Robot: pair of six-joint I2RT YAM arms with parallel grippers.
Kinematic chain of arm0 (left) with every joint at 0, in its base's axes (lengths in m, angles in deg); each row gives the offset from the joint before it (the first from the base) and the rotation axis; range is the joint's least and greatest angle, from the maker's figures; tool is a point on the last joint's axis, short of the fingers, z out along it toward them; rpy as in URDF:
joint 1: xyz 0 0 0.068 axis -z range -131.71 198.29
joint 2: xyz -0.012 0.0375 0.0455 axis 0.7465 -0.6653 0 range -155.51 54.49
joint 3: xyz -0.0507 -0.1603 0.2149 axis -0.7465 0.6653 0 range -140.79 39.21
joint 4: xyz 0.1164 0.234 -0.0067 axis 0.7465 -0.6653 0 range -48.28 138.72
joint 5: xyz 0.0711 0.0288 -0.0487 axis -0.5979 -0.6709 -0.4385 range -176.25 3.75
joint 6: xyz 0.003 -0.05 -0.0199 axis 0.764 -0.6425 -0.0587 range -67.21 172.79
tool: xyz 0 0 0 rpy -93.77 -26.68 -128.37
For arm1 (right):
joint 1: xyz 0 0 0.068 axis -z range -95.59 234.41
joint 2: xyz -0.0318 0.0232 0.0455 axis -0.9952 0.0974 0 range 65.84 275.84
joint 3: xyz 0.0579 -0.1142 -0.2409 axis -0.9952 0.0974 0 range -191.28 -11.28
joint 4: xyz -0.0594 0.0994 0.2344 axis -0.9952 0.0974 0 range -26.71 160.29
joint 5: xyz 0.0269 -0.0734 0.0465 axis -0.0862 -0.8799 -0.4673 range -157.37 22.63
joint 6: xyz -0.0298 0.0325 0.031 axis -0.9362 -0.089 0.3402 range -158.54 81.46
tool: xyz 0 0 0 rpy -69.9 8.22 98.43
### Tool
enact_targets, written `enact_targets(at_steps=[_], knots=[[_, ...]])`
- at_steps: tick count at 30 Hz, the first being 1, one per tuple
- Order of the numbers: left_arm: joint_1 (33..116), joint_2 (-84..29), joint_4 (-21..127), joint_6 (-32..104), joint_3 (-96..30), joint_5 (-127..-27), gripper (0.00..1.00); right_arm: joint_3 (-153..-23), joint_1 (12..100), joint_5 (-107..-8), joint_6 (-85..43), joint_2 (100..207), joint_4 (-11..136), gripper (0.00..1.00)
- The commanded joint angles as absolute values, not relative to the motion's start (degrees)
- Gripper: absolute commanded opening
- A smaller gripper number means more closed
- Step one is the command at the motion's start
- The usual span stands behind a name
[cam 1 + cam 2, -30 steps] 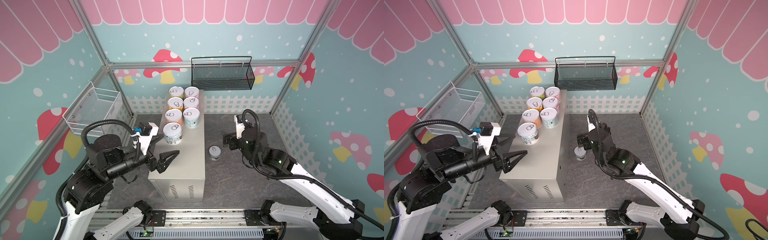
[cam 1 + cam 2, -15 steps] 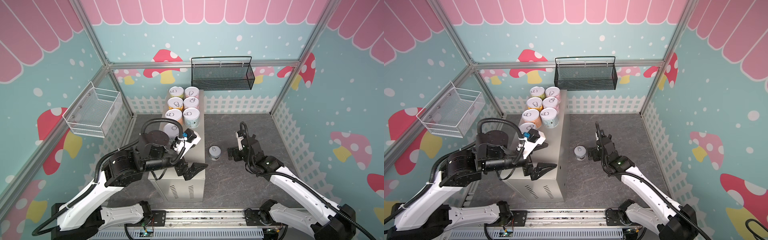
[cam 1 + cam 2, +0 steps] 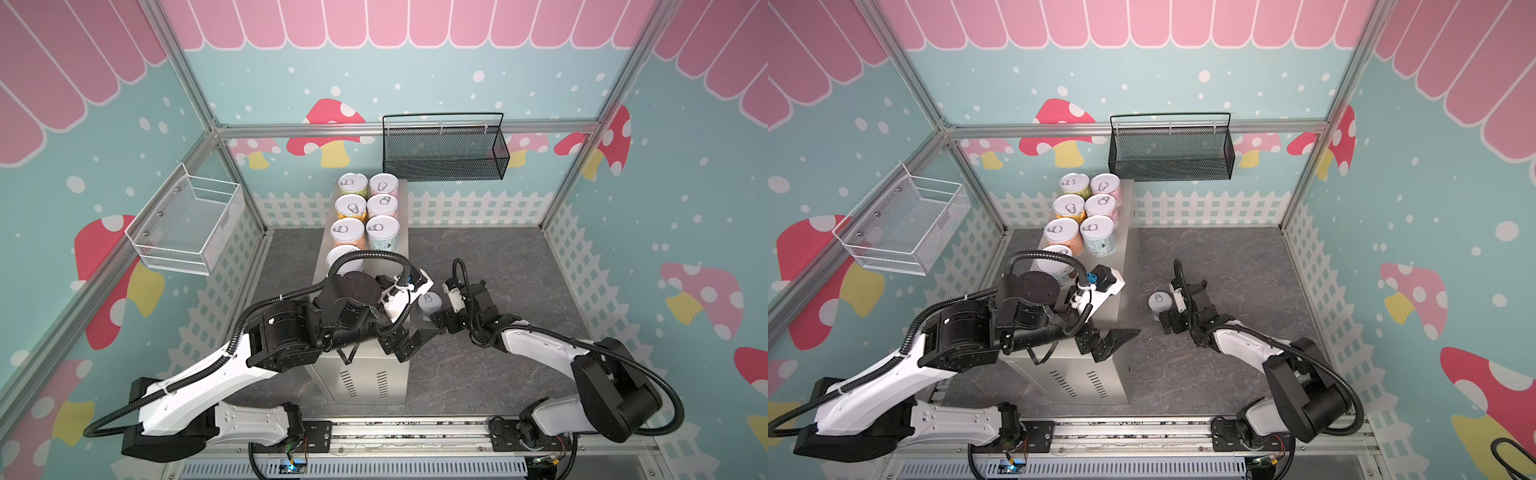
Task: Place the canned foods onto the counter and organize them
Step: 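Lower the right gripper onto the last floor can while the left nears the counter, then close the right gripper on the light-blue coconut-print floor can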
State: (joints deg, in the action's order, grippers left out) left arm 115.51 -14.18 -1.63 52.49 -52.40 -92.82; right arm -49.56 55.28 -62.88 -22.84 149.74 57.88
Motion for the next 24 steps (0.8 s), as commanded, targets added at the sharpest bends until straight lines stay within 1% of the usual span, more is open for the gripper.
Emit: enact_targets(at_steps=[1, 8, 13, 24], knots=[[116.47, -14.96, -1.67, 51.56, -54.71, -94.13, 1.0, -52.7, 55.41, -59.74, -24.65, 154.44, 50.83, 1.0], [116.74, -15.39, -3.03, 51.64, -55.45, -95.04, 1.0, -57.6, 55.32, -58.07, -24.83, 163.11, 46.11, 0.99], [116.72, -15.77, -3.73, 51.91, -55.79, -95.25, 1.0, -60.89, 55.03, -58.1, -24.77, 166.84, 45.42, 0.94], [116.81, -19.09, -6.55, 52.61, -58.81, -95.26, 1.0, -60.76, 54.37, -60.69, -25.0, 166.13, 47.24, 0.83]])
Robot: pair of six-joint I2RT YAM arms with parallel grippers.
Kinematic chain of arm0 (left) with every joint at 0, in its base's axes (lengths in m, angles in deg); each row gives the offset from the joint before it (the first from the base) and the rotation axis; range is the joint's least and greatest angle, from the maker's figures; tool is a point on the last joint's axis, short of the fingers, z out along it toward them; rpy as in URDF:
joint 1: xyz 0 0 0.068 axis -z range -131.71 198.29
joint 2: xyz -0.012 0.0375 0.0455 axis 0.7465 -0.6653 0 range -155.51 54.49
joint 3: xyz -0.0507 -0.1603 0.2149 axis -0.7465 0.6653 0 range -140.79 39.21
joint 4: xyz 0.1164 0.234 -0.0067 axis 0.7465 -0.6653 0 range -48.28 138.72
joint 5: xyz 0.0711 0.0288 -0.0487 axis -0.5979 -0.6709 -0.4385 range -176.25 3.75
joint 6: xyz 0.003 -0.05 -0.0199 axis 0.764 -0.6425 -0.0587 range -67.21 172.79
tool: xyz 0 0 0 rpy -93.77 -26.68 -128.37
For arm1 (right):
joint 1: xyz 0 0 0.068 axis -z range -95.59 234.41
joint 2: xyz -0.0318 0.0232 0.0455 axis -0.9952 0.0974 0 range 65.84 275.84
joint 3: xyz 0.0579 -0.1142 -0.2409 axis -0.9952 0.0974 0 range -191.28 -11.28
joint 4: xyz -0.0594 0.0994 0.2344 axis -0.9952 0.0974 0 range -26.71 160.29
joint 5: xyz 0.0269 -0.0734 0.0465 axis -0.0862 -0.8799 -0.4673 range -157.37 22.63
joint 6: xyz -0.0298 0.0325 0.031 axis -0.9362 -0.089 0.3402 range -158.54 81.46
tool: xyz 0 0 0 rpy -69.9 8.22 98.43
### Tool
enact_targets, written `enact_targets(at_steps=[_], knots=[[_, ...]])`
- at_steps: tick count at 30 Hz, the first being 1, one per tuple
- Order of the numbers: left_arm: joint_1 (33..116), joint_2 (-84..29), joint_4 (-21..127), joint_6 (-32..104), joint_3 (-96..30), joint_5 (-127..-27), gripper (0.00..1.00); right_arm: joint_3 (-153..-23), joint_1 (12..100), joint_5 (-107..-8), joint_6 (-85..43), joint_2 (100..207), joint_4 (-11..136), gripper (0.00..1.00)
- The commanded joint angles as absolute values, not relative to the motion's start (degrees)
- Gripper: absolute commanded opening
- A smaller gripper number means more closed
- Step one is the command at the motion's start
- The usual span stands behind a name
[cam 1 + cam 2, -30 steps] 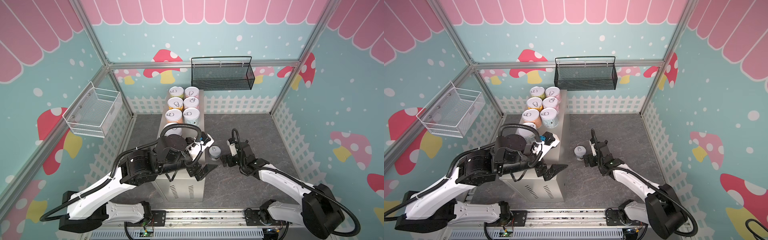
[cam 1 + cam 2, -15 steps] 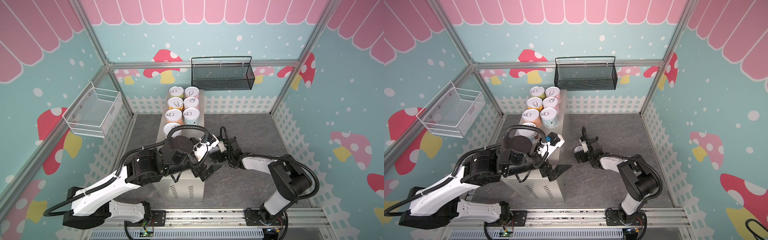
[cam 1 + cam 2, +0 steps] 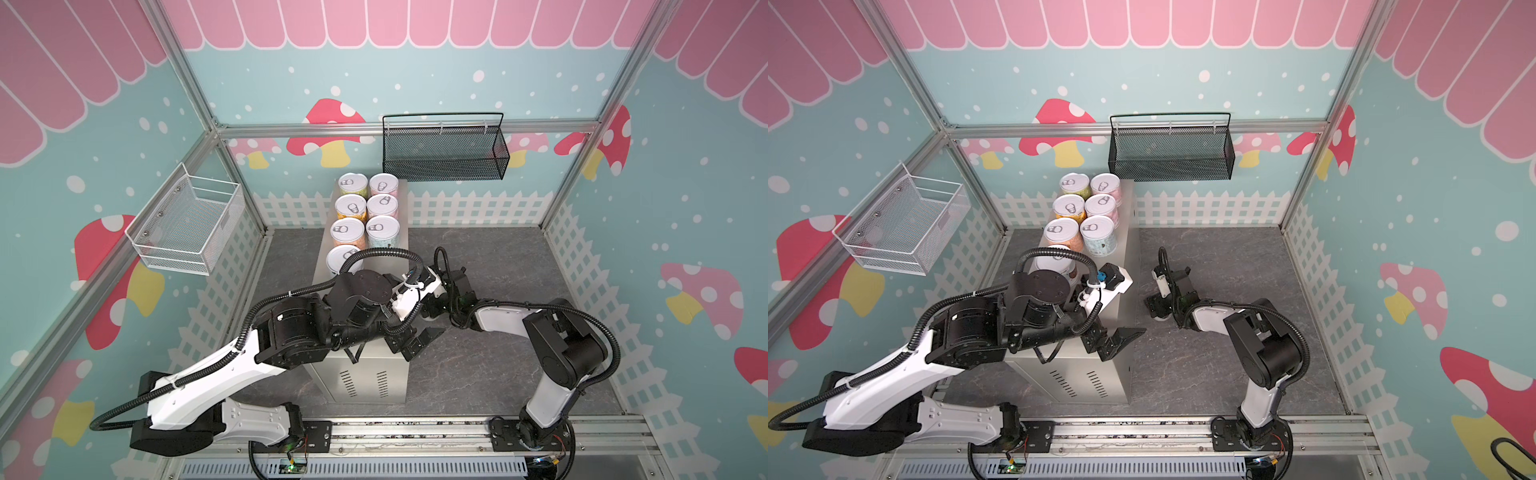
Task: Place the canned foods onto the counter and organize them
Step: 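Close the right gripper on the light-blue coconut-print floor can, then lift the can with the right gripper over the counter while the left draws back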
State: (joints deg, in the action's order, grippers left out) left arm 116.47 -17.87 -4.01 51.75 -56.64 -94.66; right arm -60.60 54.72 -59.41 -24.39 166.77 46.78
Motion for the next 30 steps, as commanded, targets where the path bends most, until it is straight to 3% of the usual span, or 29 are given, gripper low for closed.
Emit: enact_targets(at_steps=[1, 11, 22, 30], knots=[[116.76, -19.44, -6.8, 52.61, -59.18, -95.22, 1.0, -60.46, 54.36, -60.94, -25.01, 165.54, 47.29, 0.82], [116.69, -21.93, -10.63, 52.74, -62.9, -94.95, 1.0, -59.09, 54.39, -63.45, -25.05, 156.07, 52.12, 0.72], [116.2, -18.79, -13.72, 54.36, -64.04, -102.5, 1.0, -62.79, 54.39, -61.82, -27.86, 141.08, 65.39, 0.73], [109.77, -13.65, -17.95, 55.59, -65.9, -103.39, 1.0, -72.2, 54.42, -55.14, -33.01, 132.27, 76.84, 0.72]])
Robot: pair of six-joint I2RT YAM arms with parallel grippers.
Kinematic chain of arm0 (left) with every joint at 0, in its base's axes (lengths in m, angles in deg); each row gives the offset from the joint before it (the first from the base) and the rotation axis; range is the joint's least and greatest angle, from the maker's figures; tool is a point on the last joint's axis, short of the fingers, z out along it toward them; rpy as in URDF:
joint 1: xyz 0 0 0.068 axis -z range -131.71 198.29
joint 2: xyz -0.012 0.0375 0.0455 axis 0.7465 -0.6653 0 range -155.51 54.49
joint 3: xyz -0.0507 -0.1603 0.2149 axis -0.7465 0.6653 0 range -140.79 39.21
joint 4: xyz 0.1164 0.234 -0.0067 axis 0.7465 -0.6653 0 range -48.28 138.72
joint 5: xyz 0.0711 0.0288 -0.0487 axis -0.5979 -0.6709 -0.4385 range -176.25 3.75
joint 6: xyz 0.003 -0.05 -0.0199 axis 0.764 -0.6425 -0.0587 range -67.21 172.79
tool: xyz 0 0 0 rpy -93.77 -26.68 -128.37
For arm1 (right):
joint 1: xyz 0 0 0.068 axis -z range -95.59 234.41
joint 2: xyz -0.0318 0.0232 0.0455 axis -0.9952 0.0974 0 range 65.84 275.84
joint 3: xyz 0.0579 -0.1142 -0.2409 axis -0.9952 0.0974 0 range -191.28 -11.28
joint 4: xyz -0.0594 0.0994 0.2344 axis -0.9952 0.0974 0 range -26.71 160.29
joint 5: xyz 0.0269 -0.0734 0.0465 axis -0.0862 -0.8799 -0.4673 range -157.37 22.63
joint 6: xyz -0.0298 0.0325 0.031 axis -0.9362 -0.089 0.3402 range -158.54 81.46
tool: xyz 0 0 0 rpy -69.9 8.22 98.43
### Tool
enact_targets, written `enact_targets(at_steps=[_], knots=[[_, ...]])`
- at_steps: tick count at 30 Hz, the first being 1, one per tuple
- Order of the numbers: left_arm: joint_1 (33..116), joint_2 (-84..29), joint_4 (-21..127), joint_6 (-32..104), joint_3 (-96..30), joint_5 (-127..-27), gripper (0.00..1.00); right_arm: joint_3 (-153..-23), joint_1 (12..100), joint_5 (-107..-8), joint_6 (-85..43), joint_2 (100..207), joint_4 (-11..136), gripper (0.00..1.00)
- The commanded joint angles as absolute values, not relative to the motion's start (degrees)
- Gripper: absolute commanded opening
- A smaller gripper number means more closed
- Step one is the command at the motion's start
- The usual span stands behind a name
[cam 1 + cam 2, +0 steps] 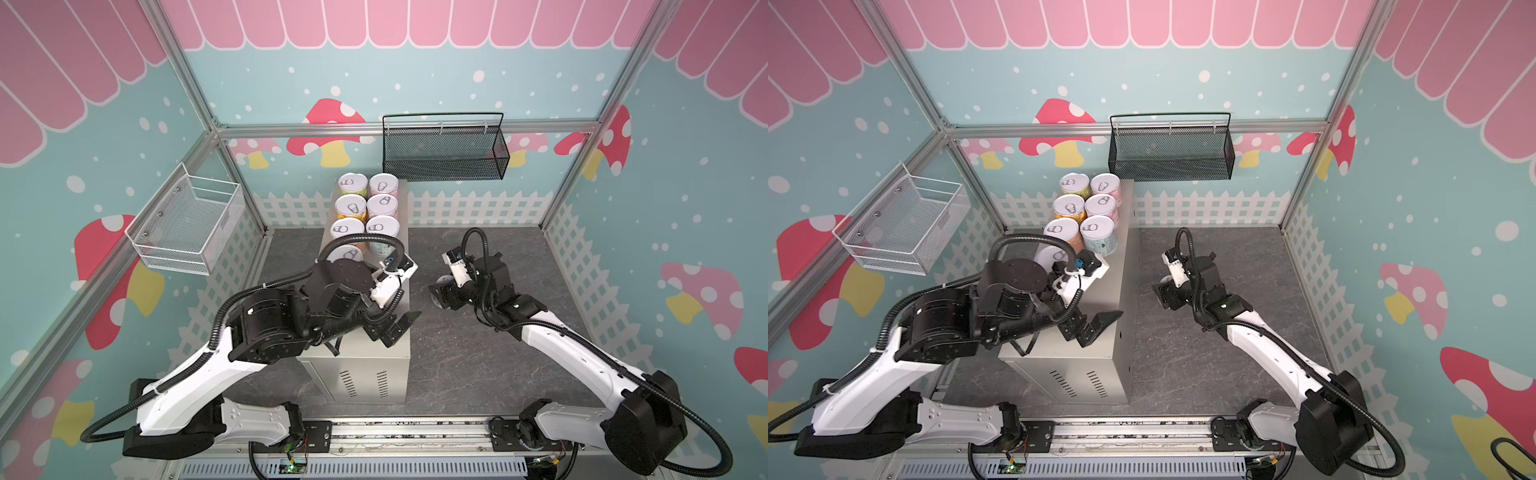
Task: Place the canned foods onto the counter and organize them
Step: 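Lift the can with the right gripper over the counter while the left draws back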
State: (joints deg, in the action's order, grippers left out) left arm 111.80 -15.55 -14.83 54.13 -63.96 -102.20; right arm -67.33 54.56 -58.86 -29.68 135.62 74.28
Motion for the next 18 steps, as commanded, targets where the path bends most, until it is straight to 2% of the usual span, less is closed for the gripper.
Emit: enact_targets(at_steps=[1, 8, 13, 18], knots=[[108.75, -13.18, -18.79, 55.73, -66.23, -102.63, 1.0, -73.97, 54.37, -54.36, -33.62, 131.72, 78.72, 0.72], [103.22, -8.92, -22.64, 55.52, -67.79, -98.84, 1.0, -86.3, 54.16, -48.65, -36.51, 130.79, 88.97, 0.72], [99.27, -5.32, -24.23, 55.74, -67.17, -101.89, 1.0, -94.75, 52.08, -45.03, -37.64, 132.3, 93.16, 0.71], [97.69, -2.11, -24.56, 56.17, -66.3, -104.1, 1.0, -103.74, 46.13, -46.34, -38.96, 135.73, 98.17, 0.71]])
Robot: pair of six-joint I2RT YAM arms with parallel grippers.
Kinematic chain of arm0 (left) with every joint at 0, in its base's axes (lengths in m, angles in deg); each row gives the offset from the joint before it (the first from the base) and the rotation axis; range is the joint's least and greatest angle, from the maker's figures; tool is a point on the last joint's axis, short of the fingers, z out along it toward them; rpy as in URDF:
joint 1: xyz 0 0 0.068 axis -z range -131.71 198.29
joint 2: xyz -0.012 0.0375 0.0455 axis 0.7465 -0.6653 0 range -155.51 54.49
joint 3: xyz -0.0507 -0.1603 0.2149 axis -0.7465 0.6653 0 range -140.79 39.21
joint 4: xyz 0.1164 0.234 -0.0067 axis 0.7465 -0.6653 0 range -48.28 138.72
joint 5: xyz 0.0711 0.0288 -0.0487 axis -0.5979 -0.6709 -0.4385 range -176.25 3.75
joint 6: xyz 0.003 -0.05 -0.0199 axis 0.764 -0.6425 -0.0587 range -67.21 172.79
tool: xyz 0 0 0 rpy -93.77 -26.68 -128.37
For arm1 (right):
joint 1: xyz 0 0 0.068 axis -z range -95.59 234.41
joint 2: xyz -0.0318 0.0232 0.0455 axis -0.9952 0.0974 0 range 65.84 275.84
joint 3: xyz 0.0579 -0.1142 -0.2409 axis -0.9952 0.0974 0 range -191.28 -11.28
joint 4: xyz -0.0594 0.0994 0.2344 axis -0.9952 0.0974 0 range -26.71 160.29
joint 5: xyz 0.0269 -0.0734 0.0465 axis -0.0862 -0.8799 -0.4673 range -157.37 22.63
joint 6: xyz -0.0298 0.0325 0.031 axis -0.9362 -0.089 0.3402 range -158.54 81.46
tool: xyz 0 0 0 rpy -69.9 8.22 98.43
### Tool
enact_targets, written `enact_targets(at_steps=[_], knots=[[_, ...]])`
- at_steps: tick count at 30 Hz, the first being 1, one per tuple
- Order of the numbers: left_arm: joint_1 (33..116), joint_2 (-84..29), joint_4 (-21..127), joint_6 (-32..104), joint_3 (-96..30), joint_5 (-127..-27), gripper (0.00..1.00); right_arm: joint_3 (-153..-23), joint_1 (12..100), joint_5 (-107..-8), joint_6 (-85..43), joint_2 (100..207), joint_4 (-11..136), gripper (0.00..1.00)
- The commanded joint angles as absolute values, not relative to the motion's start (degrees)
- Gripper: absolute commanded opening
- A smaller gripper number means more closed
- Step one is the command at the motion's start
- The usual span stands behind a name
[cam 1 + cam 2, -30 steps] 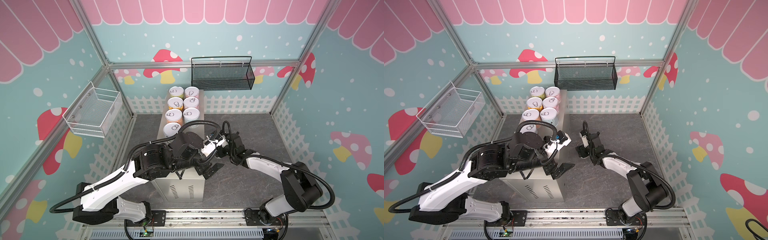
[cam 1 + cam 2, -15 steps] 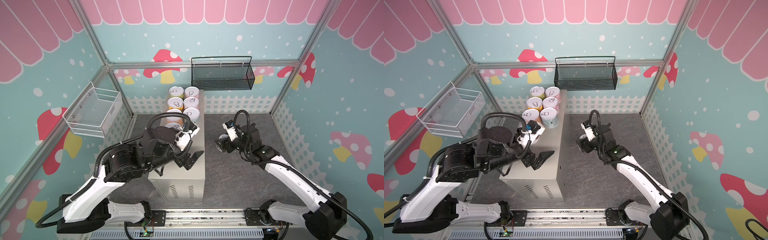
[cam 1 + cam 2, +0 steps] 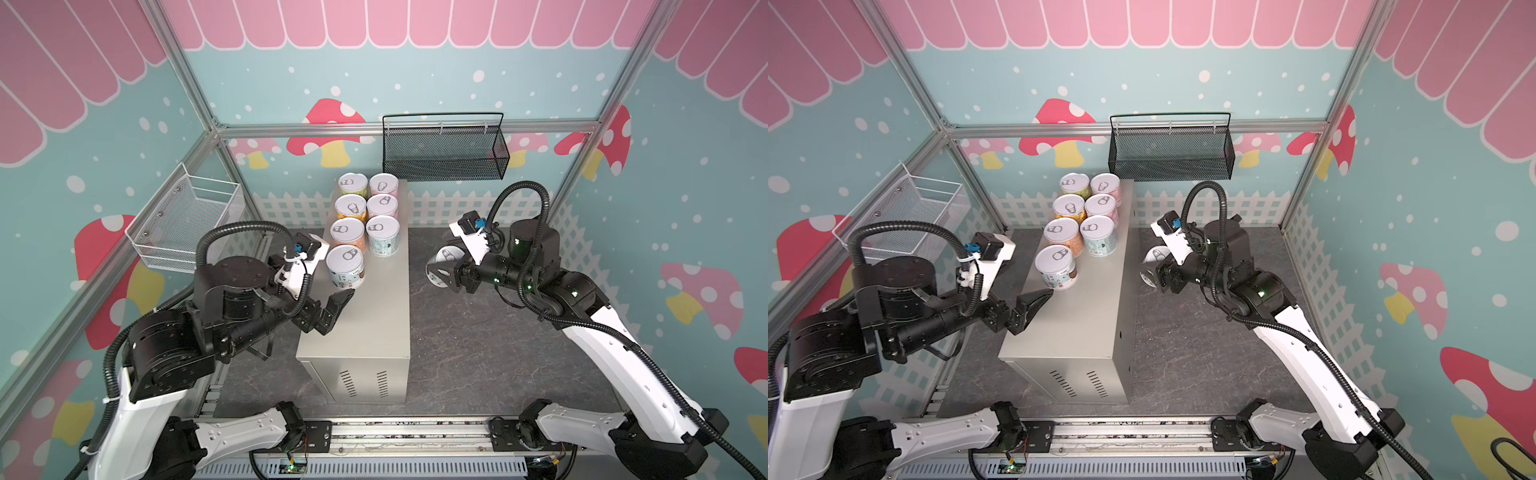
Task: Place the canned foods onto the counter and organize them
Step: 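Lift the can with the right gripper over the counter while the left draws back, then lower the can onto the counter beside the coconut-print can with the right gripper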
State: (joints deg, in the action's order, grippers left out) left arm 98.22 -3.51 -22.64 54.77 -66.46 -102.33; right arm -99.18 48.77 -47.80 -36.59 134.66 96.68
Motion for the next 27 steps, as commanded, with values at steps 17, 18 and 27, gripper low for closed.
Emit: enact_targets(at_steps=[17, 18, 27], knots=[[97.68, 6.44, -19.82, 57.05, -54.31, -98.86, 1.0, -128.74, 32.15, -55.09, -38.08, 153.69, 113.36, 0.71], [97.63, 6.74, -19.5, 57.21, -53.52, -99.01, 1.0, -129.97, 31.78, -55.39, -38.09, 154.82, 114.05, 0.71], [97.68, 9.26, -16.63, 57.53, -49.39, -98.13, 1.0, -135.77, 30.09, -58.95, -37.7, 160.92, 115.83, 0.74]])
